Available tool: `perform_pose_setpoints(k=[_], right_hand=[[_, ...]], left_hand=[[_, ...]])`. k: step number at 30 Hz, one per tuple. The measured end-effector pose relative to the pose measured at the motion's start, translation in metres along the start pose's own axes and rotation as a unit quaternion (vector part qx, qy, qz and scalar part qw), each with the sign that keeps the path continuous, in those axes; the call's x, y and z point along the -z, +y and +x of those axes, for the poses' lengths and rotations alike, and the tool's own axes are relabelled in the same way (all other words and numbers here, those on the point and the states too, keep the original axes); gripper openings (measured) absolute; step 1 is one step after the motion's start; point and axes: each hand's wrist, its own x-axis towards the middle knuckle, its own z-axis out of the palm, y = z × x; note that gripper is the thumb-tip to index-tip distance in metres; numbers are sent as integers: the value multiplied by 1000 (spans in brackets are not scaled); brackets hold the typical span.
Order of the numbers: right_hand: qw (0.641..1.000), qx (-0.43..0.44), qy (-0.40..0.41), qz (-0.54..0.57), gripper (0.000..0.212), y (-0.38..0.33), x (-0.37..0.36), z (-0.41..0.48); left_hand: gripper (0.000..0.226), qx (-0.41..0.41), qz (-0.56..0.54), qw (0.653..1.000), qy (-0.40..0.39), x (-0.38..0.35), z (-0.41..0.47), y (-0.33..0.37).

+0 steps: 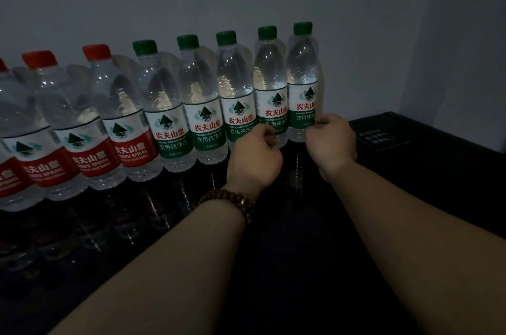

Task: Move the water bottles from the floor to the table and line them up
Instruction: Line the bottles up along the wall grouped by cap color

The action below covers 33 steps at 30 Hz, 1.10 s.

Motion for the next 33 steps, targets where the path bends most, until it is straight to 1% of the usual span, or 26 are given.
perform_pose_setpoints(k=[2,4,5,6,8,10,12,16,22,25,28,30,33], right_hand=[[1000,5,-1,-7,20,-2,0,-1],[999,23,4,-26,21,-3,-1,-1],[999,37,5,-36,19,-4,-1,-2],[997,59,5,-48,18,-5,-1,-4],[988,117,2,-98,17,-5,-3,-8],[973,165,-4,-164,21,-5,-6,-13],[961,182,-27,-208,28,-4,-7,-15],[944,206,-76,-244,26,-1,-11,-14],[929,217,-112,-279,23,4,-14,-11],[928,223,-110,-276,18,2,-14,-12],[926,254,-73,-271,14,-2,-14,-14],[928,260,-46,-265,18,-3,-13,-15],[928,256,-40,-267,27,-5,-11,-17]], left_hand=[[28,10,9,1000,17,2,-1,1],[12,33,46,996,75,5,-2,3],[13,46,81,989,114,7,-3,4],[23,54,123,980,148,10,-4,6],[38,57,202,963,170,16,-6,6],[43,60,246,953,167,19,-6,4],[45,72,266,946,169,20,-4,0],[48,112,287,940,149,20,-2,0],[41,110,259,950,135,18,1,-4],[36,107,253,953,127,18,2,-4],[36,102,254,954,126,18,2,-4],[36,100,248,955,126,19,0,-4],[35,115,228,959,120,25,-8,1]])
